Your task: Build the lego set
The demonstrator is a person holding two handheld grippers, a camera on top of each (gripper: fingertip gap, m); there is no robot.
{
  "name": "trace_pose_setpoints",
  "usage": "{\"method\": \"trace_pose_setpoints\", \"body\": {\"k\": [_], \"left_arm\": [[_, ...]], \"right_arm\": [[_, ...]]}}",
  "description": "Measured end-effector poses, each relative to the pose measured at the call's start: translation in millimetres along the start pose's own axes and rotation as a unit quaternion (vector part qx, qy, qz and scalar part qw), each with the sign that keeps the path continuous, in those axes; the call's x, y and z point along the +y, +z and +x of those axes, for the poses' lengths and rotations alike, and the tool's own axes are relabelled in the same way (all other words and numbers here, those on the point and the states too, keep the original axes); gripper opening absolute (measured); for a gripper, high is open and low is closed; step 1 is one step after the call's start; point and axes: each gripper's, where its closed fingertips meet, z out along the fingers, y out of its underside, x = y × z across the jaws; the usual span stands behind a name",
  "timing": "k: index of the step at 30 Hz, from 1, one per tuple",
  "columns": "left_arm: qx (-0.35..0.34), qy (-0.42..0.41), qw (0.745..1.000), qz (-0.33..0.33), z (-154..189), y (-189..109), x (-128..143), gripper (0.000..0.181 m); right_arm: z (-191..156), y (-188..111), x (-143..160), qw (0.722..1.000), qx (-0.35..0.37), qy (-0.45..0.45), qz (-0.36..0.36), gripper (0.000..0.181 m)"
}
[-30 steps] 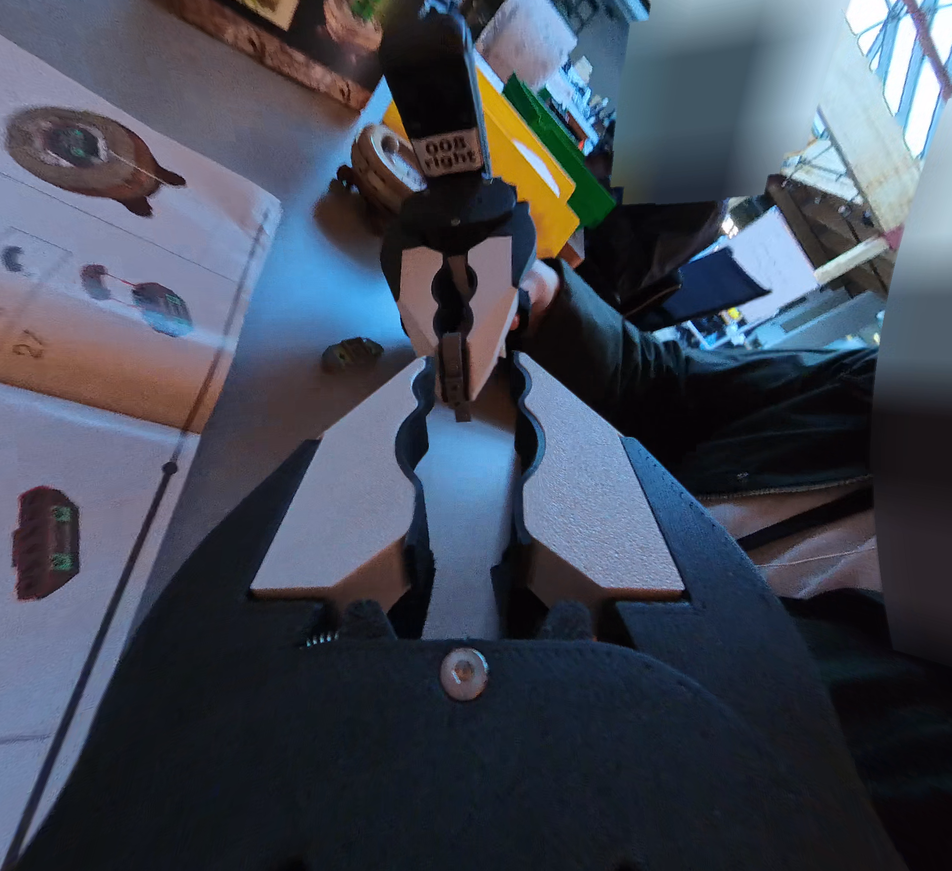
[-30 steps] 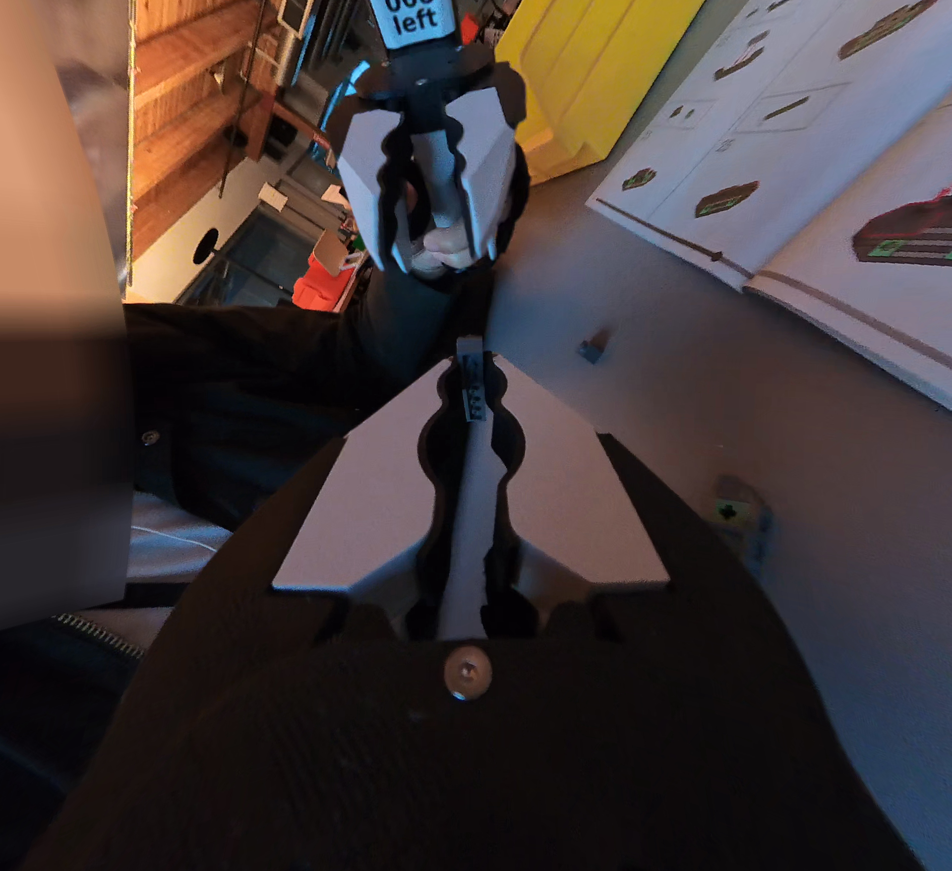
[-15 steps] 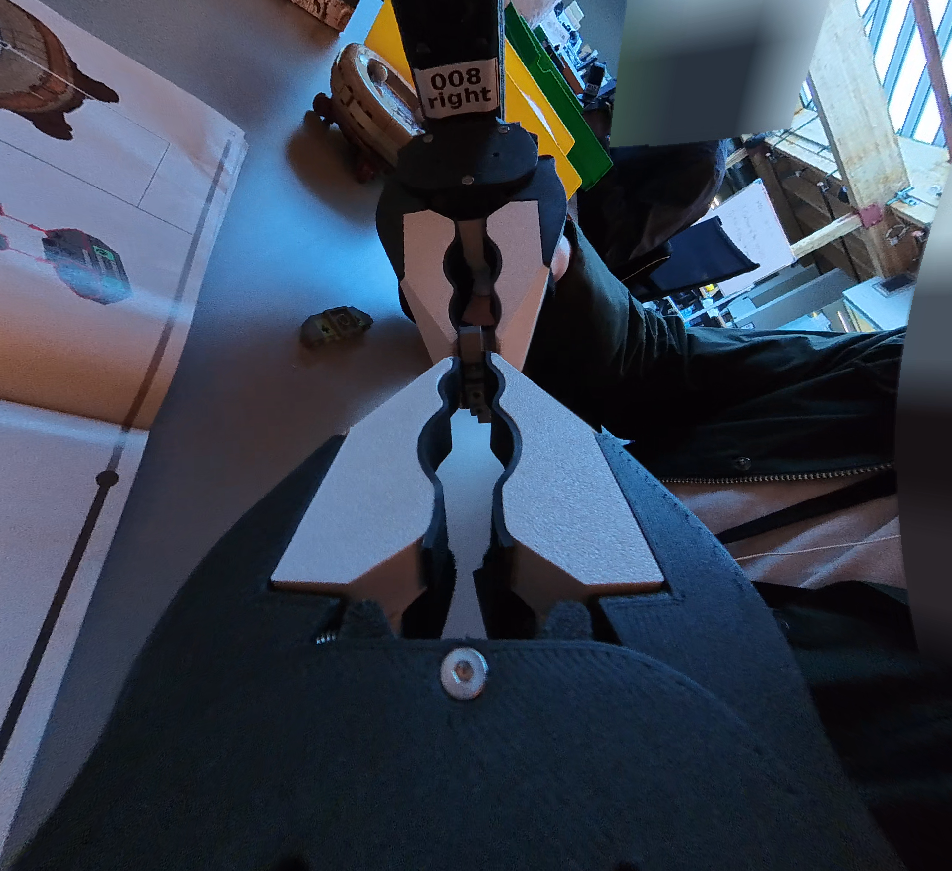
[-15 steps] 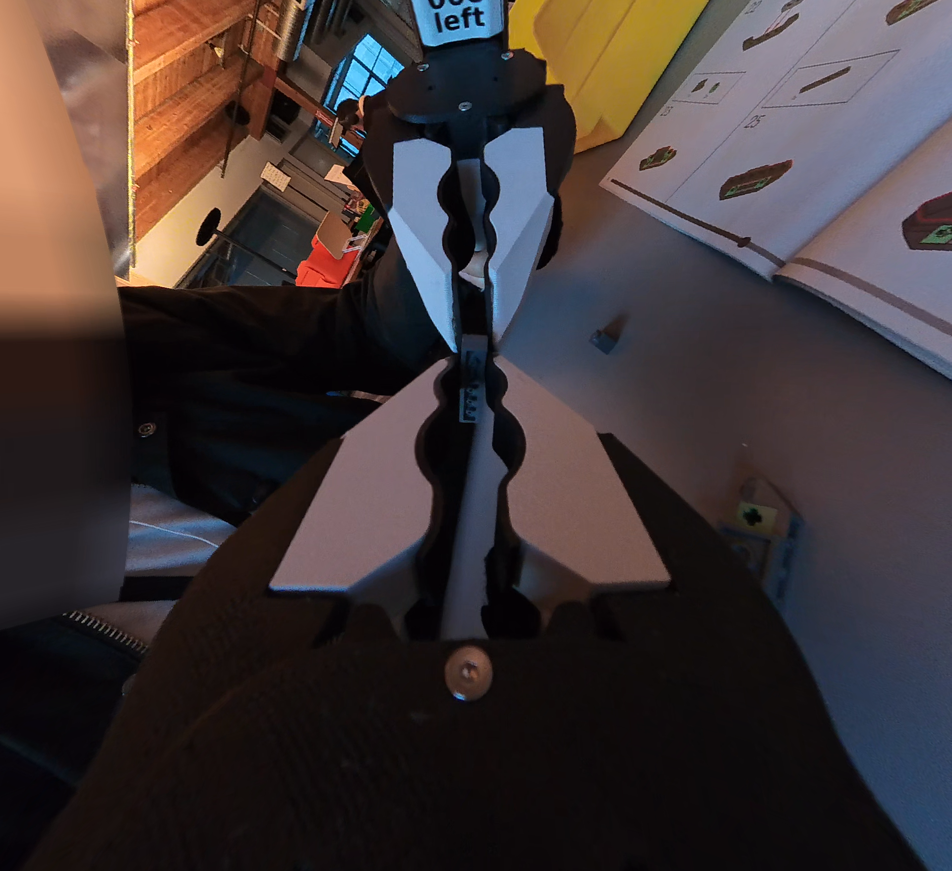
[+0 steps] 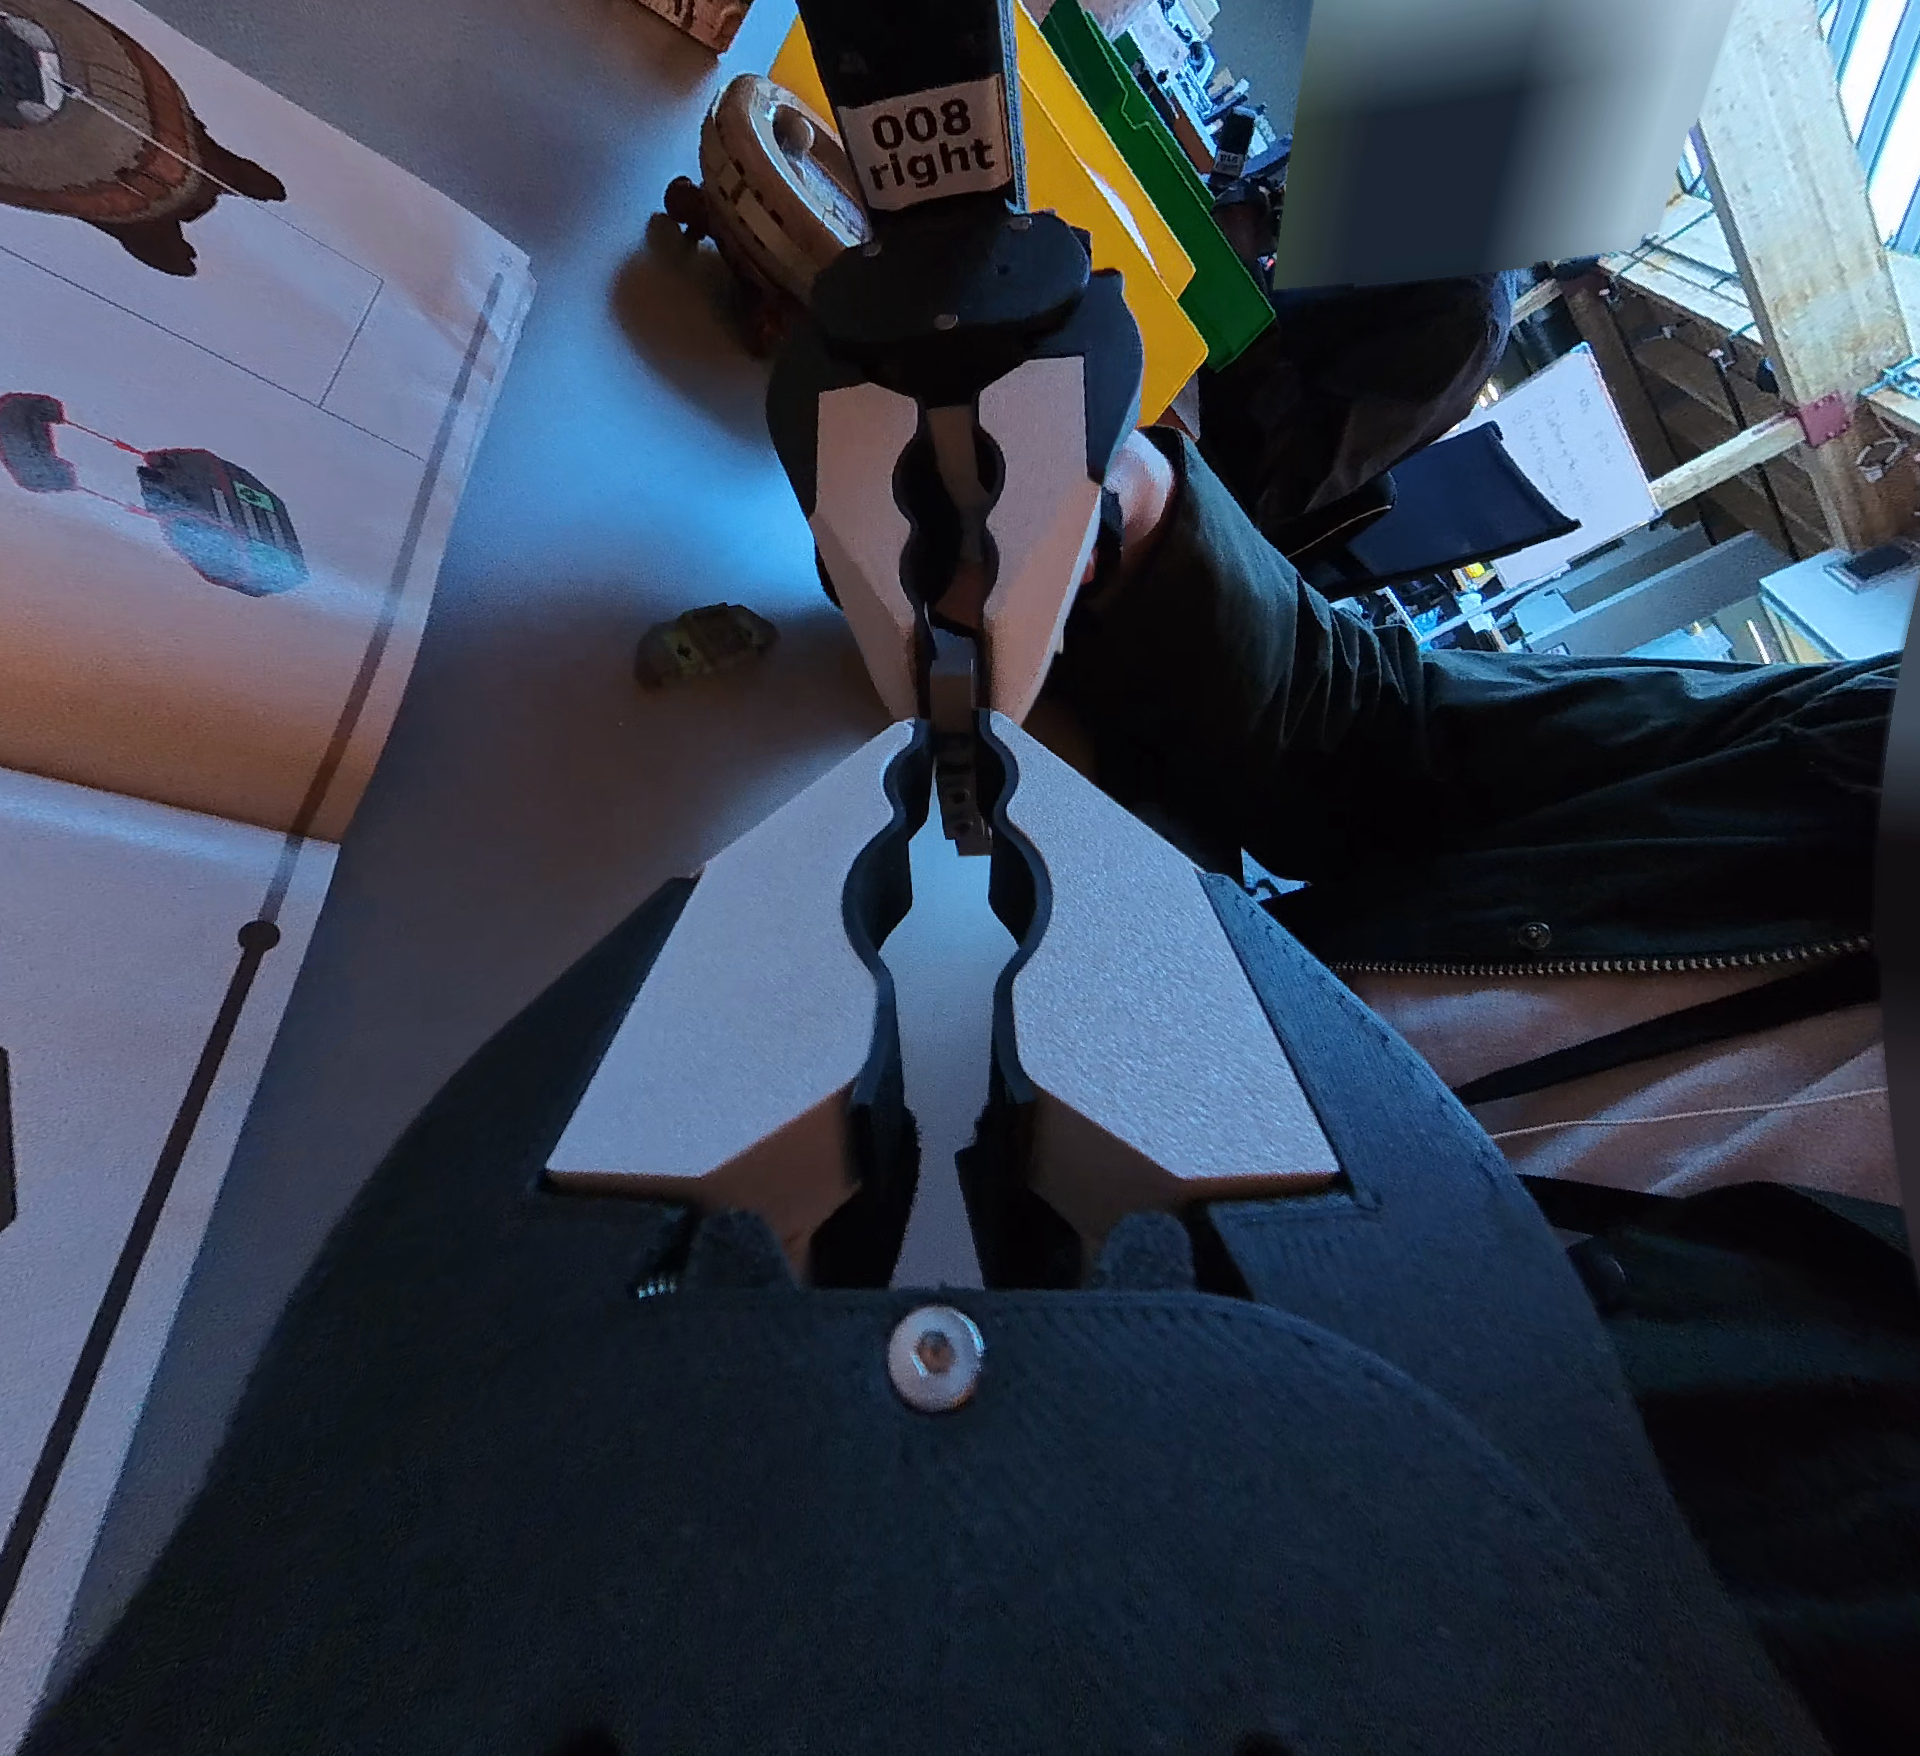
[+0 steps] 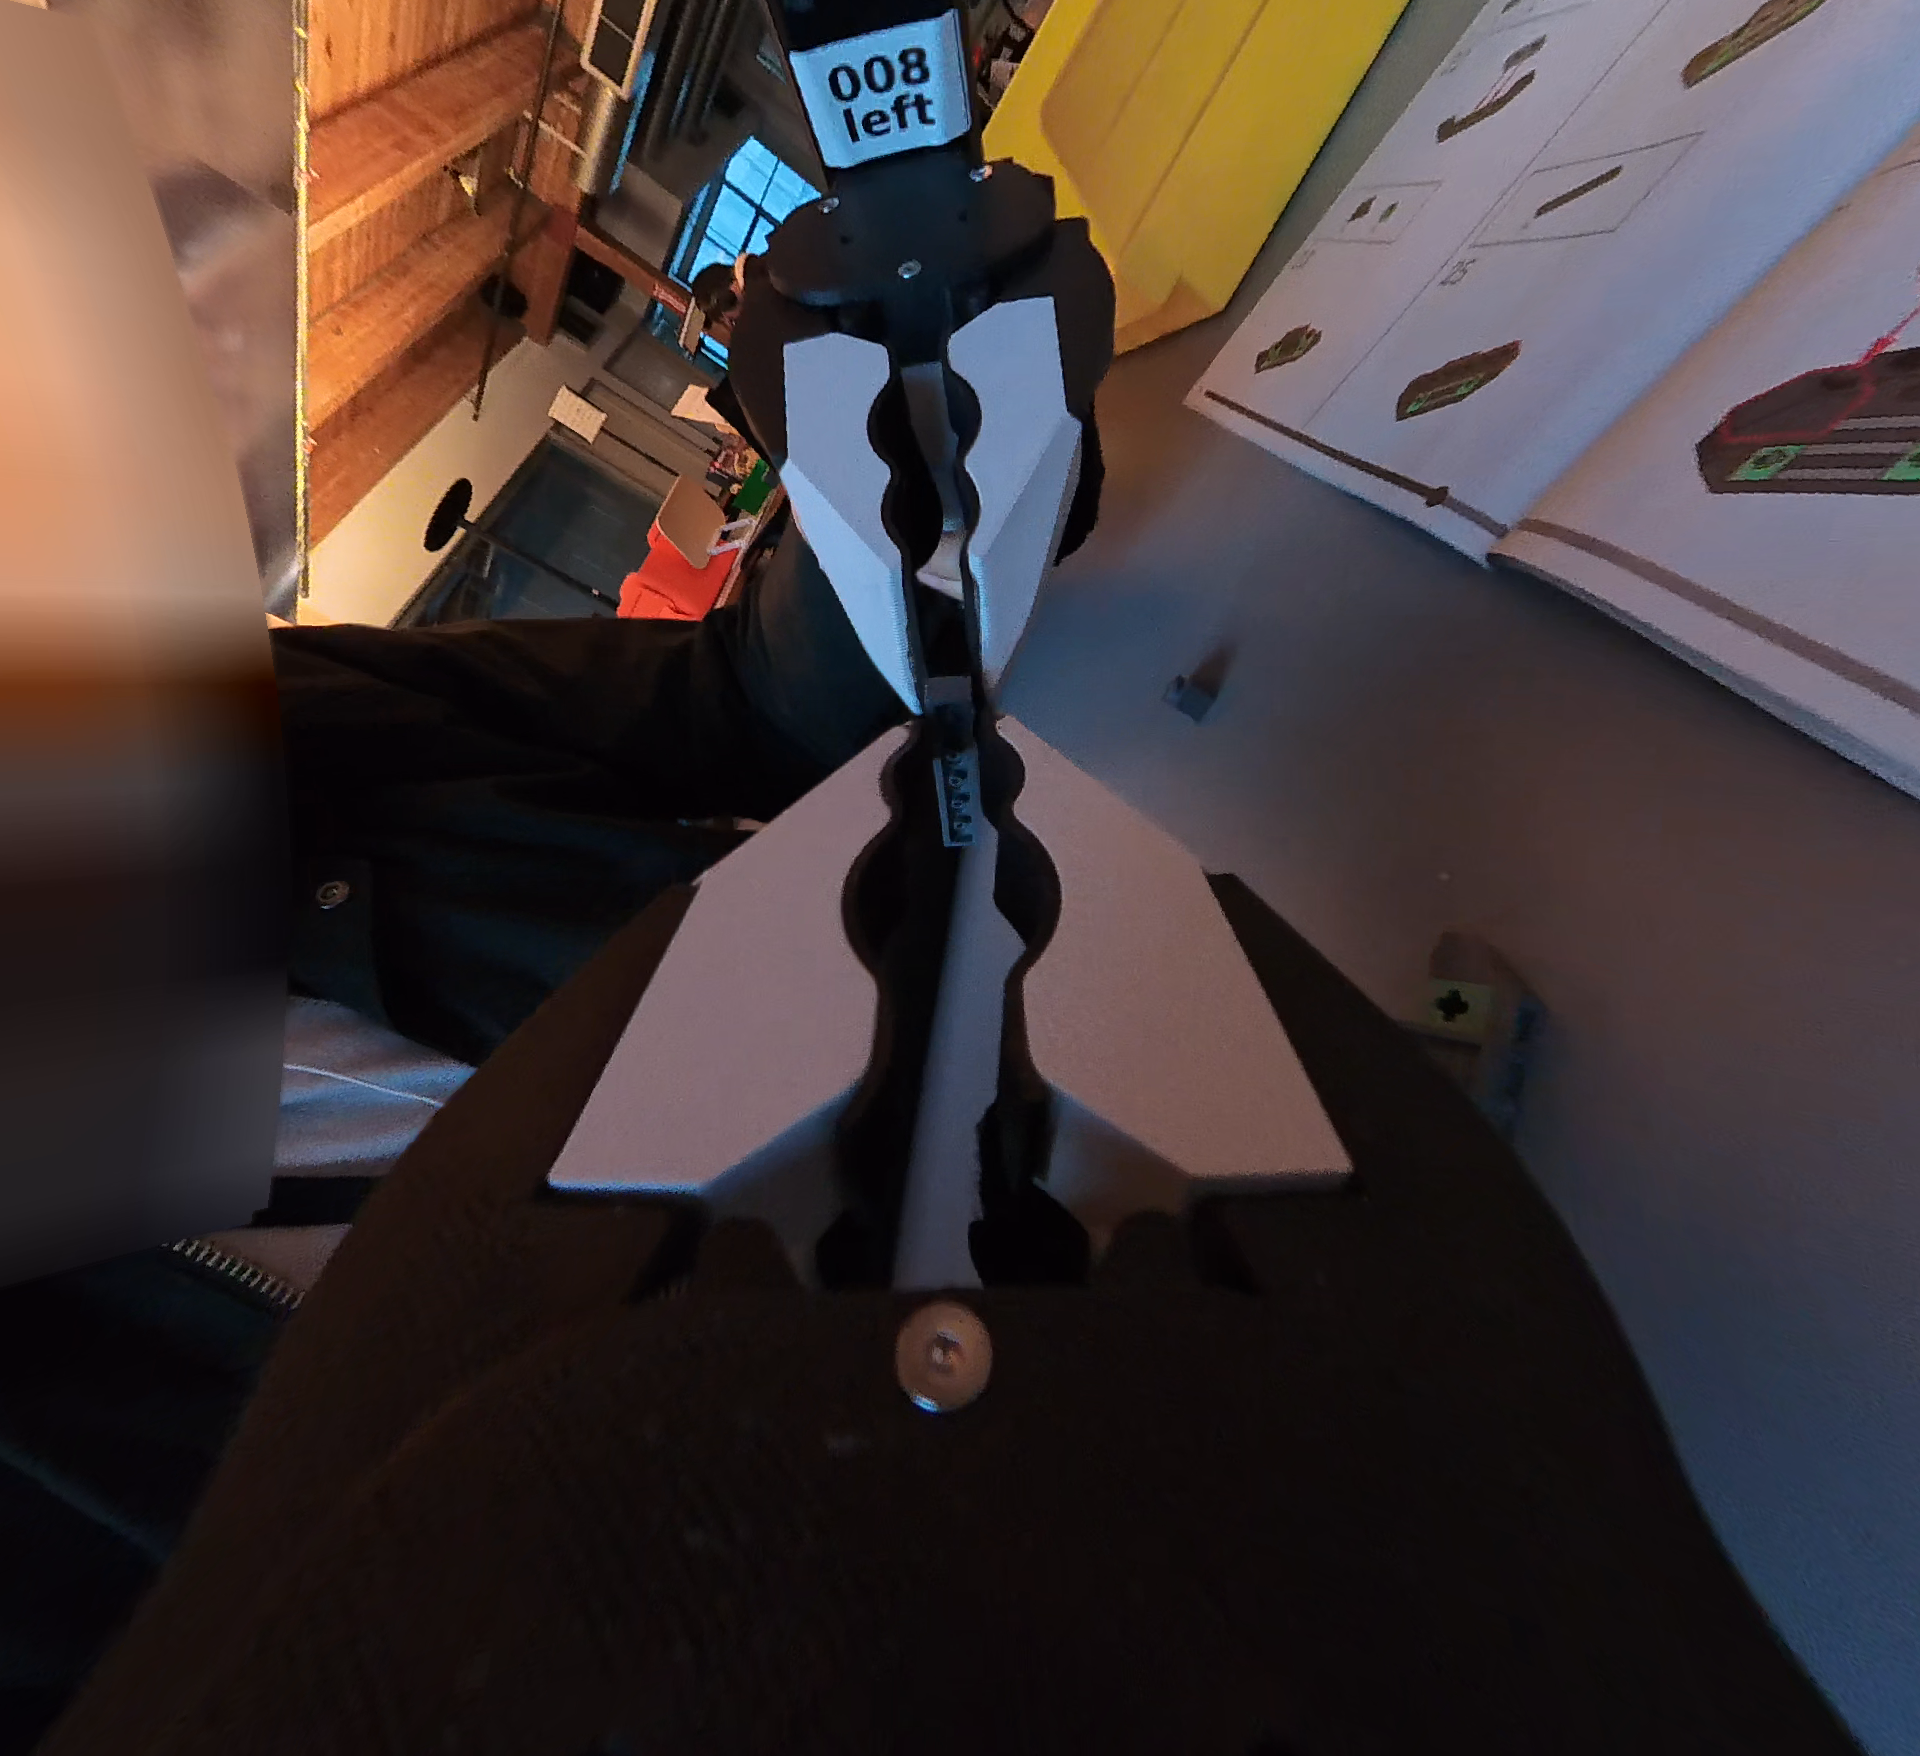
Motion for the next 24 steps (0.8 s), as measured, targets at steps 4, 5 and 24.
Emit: {"method": "trace_pose_setpoints", "body": {"k": [4,5,24], "left_arm": [[0.007,-0.003,1.0,0.003,2,0,0,0.006],[0.011,-0.004,1.0,0.003,3,0,0,0.006],[0.072,-0.032,0.997,0.016,15,1,-3,0.007]], "right_arm": [[-1,0,1,1.0,0.005,-0.002,-0.007,0.006],[-3,0,1,1.0,0.004,-0.001,-0.01,0.006],[-14,-4,1,1.0,0.002,-0.027,-0.012,0.006]]}}
